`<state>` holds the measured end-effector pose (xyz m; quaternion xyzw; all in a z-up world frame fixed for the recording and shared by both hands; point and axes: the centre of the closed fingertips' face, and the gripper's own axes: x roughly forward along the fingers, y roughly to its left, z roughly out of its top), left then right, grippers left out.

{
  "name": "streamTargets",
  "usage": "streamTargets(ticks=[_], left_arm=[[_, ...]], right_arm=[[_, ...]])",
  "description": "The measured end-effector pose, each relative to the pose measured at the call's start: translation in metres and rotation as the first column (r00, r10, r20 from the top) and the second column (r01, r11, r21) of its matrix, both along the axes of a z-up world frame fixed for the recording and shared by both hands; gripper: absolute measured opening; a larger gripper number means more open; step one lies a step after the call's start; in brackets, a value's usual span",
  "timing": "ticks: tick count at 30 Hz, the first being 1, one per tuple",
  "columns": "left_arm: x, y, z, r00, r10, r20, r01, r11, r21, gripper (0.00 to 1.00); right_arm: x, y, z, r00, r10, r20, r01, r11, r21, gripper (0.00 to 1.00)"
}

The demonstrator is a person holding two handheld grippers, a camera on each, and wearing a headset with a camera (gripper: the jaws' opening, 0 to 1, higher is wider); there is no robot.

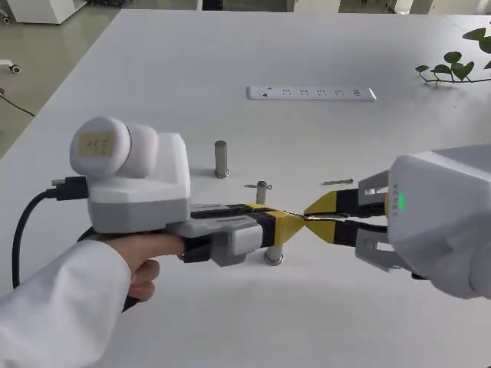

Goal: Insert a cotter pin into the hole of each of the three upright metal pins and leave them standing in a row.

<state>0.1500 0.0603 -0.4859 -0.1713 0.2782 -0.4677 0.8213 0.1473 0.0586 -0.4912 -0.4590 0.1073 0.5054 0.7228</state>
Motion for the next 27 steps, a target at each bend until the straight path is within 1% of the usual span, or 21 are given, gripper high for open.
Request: streamTargets(ticks=[2,5,9,11,14,20,24,26,27], left_arm=[[0.0001,-0.0004,0.0003,1.0,0.002,-0.012,-0.002,1.0,-0.009,0.04],[-0.0001,-0.0006,0.0013,1.0,-0.001,-0.02,0.001,1.0,-0.02,0.04],[-0.0003,-0.0006,0.0016,1.0,-0.002,-0.026,0.002,1.0,-0.023,0.03],[-0.0015,-0.0006,0.0016,0.999,-0.007,-0.037,0.006,1.0,-0.027,0.01],[-0.0018,-0.0001,0.0008,0.999,-0.01,-0.04,0.009,1.0,-0.026,0.01],[-0.0032,0.0,-0.0006,0.999,-0.021,-0.032,0.021,1.0,-0.016,0.01],[-0.0035,0.0003,-0.0004,0.999,-0.026,-0.039,0.025,1.0,-0.019,0.01],[-0.0033,0.0,-0.0003,0.999,-0.027,-0.031,0.026,1.0,-0.014,0.01],[-0.0035,-0.0003,-0.0001,0.999,-0.024,-0.022,0.024,1.0,-0.009,0.01]], right_arm=[[-0.0005,0.0007,0.0011,1.0,0.002,0.005,-0.002,1.0,-0.004,0.0],[-0.0013,0.0026,0.0027,1.0,0.006,0.006,-0.006,1.0,-0.002,0.0],[-0.0024,0.0048,0.002,1.0,0.017,0.012,-0.016,1.0,-0.017,0.0],[-0.0032,0.0056,0.0012,1.0,0.02,0.011,-0.02,1.0,-0.021,0.0],[-0.0041,0.006,0.0009,1.0,0.024,0.014,-0.023,0.999,-0.027,0.0],[-0.0047,0.0061,0.0011,1.0,0.028,0.013,-0.027,0.999,-0.032,0.0],[-0.0053,0.0064,0.0015,0.999,0.031,0.011,-0.03,0.999,-0.031,0.0],[-0.0051,0.0062,0.0014,0.999,0.031,0.013,-0.03,0.999,-0.034,0.0],[-0.0047,0.0063,0.0015,0.999,0.03,0.014,-0.03,0.999,-0.036,0.0]])
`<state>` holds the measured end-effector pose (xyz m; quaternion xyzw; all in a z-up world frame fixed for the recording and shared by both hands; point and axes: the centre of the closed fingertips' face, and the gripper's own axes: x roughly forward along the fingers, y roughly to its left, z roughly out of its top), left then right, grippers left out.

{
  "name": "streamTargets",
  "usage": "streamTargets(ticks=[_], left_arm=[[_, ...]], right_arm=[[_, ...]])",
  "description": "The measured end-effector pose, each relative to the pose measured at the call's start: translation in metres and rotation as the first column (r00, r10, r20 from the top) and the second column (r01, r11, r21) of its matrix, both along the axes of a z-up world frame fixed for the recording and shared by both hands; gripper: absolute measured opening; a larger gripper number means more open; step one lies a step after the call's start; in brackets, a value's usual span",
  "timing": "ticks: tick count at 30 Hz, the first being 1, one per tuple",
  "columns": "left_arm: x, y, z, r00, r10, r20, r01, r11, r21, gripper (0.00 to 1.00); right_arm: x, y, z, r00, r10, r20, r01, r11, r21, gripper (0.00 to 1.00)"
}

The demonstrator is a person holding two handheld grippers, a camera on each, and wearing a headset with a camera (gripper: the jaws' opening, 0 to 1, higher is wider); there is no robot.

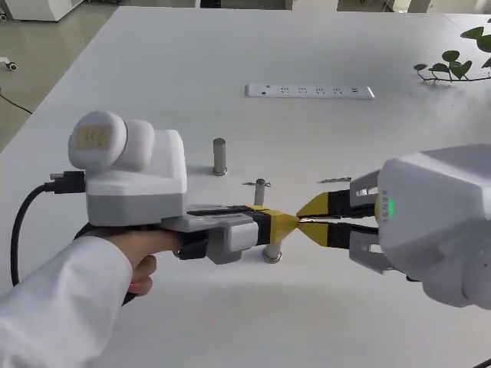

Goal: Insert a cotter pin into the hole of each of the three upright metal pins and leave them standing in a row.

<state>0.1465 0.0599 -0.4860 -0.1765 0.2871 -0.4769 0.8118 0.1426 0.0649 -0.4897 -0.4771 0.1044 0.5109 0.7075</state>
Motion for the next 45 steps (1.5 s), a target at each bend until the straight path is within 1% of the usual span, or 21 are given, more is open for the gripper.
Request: streamTargets(ticks=[5,6,8,9,13,17,19,21,24,27,29,30,32,34,35,37,38,39,40,43,45], left_arm=[[0.0,0.0,0.001,1.0,0.003,0.016,-0.004,1.0,0.007,0.0],[0.0,0.0,0.0,1.0,0.007,0.011,-0.007,1.0,0.007,0.0],[0.0,0.0,-0.001,0.999,0.014,-0.029,-0.014,1.0,-0.001,0.0],[0.0,0.0,-0.001,0.999,0.017,-0.035,-0.017,1.0,-0.003,0.0],[-0.001,0.0,-0.002,1.0,0.015,-0.026,-0.015,1.0,0.006,0.0],[0.001,0.001,0.0,1.0,0.02,-0.017,-0.02,1.0,0.004,0.0],[0.001,0.001,0.0,1.0,0.019,-0.006,-0.019,1.0,0.01,0.0],[0.001,0.003,0.0,1.0,0.019,0.0,-0.019,1.0,0.017,0.0],[0.003,0.006,0.0,1.0,0.023,0.014,-0.023,0.999,0.029,0.0],[0.002,0.01,0.001,0.993,-0.022,0.118,0.01,0.995,0.102,0.0],[0.0,0.011,0.002,0.981,-0.067,0.183,0.039,0.987,0.154,0.0],[-0.002,0.011,0.003,0.977,-0.081,0.197,0.05,0.986,0.16,0.0],[-0.003,0.01,0.006,0.972,-0.087,0.217,0.053,0.986,0.158,0.0],[-0.005,0.009,0.01,0.951,-0.133,0.279,0.085,0.981,0.176,0.0],[-0.006,0.009,0.011,0.943,-0.148,0.298,0.094,0.978,0.186,0.0],[-0.01,0.009,0.009,0.918,-0.202,0.341,0.127,0.965,0.228,0.0],[-0.012,0.01,0.007,0.9,-0.233,0.367,0.142,0.956,0.258,0.0],[-0.013,0.01,0.007,0.894,-0.242,0.377,0.145,0.953,0.268,0.0],[-0.015,0.01,0.006,0.881,-0.264,0.393,0.157,0.946,0.285,0.0],[-0.019,0.009,0.007,0.861,-0.283,0.422,0.17,0.943,0.286,0.0],[-0.022,0.008,0.008,0.828,-0.315,0.463,0.185,0.934,0.305,0.0]], right_arm=[[-0.001,-0.001,0.0,1.0,0.001,0.002,-0.001,1.0,0.001,0.0],[-0.001,-0.001,0.0,1.0,0.0,0.001,0.0,1.0,0.0,0.0],[-0.001,-0.001,0.0,1.0,0.002,0.001,-0.002,1.0,-0.004,0.0],[-0.001,-0.002,-0.001,1.0,0.002,0.002,-0.002,1.0,-0.005,0.0],[-0.001,-0.002,-0.002,1.0,0.004,0.002,-0.004,1.0,-0.005,0.0],[0.002,-0.002,-0.001,1.0,0.007,0.028,-0.007,1.0,-0.013,0.0],[0.004,-0.003,-0.001,1.0,0.003,0.03,-0.003,1.0,-0.011,0.0],[0.007,-0.005,0.0,0.999,-0.007,0.035,0.007,1.0,-0.013,0.07],[0.011,-0.013,-0.007,0.999,-0.05,-0.01,0.049,0.999,-0.021,0.15],[0.009,-0.018,-0.014,0.992,-0.088,-0.086,0.088,0.996,-0.002,0.15],[0.009,-0.021,-0.017,0.975,-0.142,-0.169,0.15,0.988,0.037,0.15],[0.008,-0.021,-0.018,0.961,-0.158,-0.226,0.178,0.982,0.071,0.14],[0.007,-0.018,-0.015,0.938,-0.164,-0.305,0.214,0.967,0.138,0.14],[0.003,-0.016,-0.014,0.912,-0.146,-0.383,0.231,0.955,0.186,0.14],[0.003,-0.016,-0.012,0.903,-0.152,-0.402,0.25,0.947,0.203,0.14],[0.002,-0.015,-0.013,0.885,-0.127,-0.448,0.255,0.937,0.239,0.14],[0.004,-0.014,-0.011,0.884,-0.124,-0.451,0.261,0.931,0.256,0.13],[0.002,-0.013,-0.009,0.881,-0.113,-0.459,0.257,0.929,0.265,0.13],[0.001,-0.012,-0.01,0.876,-0.108,-0.471,0.257,0.929,0.265,0.12],[-0.002,-0.012,-0.016,0.866,-0.104,-0.489,0.253,0.935,0.249,0.12],[-0.007,-0.009,-0.018,0.864,-0.096,-0.494,0.242,0.939,0.242,0.1]])
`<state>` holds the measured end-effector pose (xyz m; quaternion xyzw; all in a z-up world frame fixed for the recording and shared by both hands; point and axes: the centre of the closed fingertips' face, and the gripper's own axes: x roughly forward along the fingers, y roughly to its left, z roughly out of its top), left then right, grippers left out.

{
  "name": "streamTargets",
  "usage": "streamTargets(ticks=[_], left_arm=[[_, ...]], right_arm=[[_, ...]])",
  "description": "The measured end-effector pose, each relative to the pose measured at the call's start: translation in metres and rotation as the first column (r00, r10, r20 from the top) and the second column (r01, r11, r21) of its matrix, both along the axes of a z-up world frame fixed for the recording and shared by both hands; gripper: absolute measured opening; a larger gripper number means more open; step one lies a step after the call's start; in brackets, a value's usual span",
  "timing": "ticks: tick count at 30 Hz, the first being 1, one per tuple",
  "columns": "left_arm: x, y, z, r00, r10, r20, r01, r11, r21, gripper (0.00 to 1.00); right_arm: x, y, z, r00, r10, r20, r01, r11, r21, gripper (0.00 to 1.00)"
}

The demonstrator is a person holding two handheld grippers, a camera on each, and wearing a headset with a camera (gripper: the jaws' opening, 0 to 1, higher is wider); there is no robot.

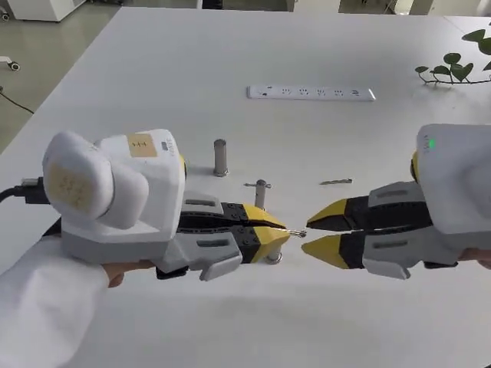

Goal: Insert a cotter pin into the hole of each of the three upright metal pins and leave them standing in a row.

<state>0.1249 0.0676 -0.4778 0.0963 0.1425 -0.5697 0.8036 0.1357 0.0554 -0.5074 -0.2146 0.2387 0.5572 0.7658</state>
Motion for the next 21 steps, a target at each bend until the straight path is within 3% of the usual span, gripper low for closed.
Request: streamTargets(ticks=[2,4,9,21], left_arm=[[-0.004,-0.002,-0.001,0.999,-0.033,0.031,0.033,0.999,0.018,0.0],[-0.006,-0.002,-0.002,0.999,-0.037,0.018,0.037,0.999,0.015,0.0],[-0.009,-0.003,-0.002,0.997,-0.069,0.035,0.068,0.997,0.025,0.0],[-0.017,0.001,-0.009,0.991,-0.133,0.014,0.132,0.99,0.056,0.0]], right_arm=[[-0.005,0.004,0.001,1.0,0.015,-0.009,-0.015,1.0,0.011,0.08],[-0.008,0.006,-0.001,0.999,0.036,-0.014,-0.035,0.999,0.011,0.07],[-0.015,0.009,-0.003,0.998,0.065,-0.015,-0.065,0.998,-0.004,0.04],[-0.025,0.01,-0.011,0.991,0.124,-0.046,-0.125,0.992,-0.02,0.0]])
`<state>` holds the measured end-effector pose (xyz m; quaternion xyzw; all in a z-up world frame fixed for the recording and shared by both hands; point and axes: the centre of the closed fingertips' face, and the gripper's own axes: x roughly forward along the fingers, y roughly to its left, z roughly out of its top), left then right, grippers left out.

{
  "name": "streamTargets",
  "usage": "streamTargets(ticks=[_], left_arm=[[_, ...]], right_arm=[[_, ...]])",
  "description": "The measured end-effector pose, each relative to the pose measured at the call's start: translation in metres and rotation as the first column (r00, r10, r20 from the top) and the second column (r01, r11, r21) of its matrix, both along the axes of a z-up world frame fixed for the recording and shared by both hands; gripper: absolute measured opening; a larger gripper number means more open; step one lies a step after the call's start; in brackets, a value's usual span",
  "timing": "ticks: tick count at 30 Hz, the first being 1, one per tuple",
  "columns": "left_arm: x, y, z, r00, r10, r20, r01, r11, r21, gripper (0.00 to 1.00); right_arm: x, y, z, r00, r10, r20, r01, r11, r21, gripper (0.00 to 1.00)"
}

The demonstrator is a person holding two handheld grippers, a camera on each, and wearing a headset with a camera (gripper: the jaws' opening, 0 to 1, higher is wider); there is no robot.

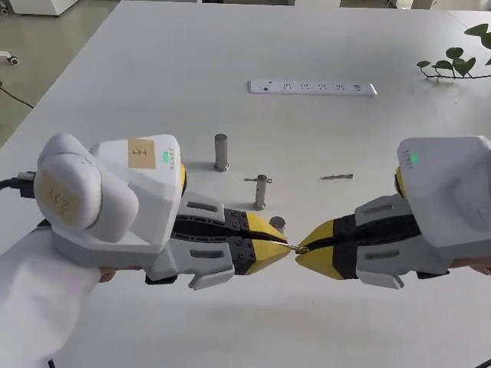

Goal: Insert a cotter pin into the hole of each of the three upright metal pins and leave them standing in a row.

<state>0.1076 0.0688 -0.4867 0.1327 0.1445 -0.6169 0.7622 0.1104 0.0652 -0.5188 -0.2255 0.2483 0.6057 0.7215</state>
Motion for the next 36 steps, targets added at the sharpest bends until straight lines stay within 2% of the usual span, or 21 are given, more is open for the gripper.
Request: streamTargets(ticks=[5,14,23,30,33,36], left_arm=[[-0.004,0.001,-0.004,1.0,-0.021,-0.007,0.022,1.0,0.016,0.0],[-0.008,0.004,-0.018,0.998,-0.051,-0.024,0.053,0.995,0.081,0.0],[-0.013,0.002,-0.023,0.995,-0.085,-0.058,0.09,0.992,0.087,0.0],[-0.014,0.0,-0.026,0.993,-0.098,-0.064,0.103,0.991,0.082,0.0],[-0.013,-0.001,-0.028,0.993,-0.095,-0.072,0.101,0.991,0.085,0.0],[-0.011,-0.001,-0.031,0.994,-0.084,-0.068,0.09,0.992,0.093,0.01]], right_arm=[[-0.005,-0.001,-0.004,0.999,0.045,-0.006,-0.045,0.999,-0.02,0.0],[-0.011,-0.001,-0.007,0.996,0.088,-0.016,-0.089,0.994,-0.057,0.0],[-0.017,-0.002,-0.01,0.991,0.133,-0.016,-0.134,0.987,-0.091,0.0],[-0.018,-0.002,-0.011,0.99,0.141,-0.014,-0.141,0.985,-0.099,0.0],[-0.019,-0.001,-0.01,0.99,0.138,-0.014,-0.138,0.985,-0.099,0.0],[-0.015,-0.001,-0.007,0.992,0.126,0.009,-0.125,0.989,-0.073,0.0]])
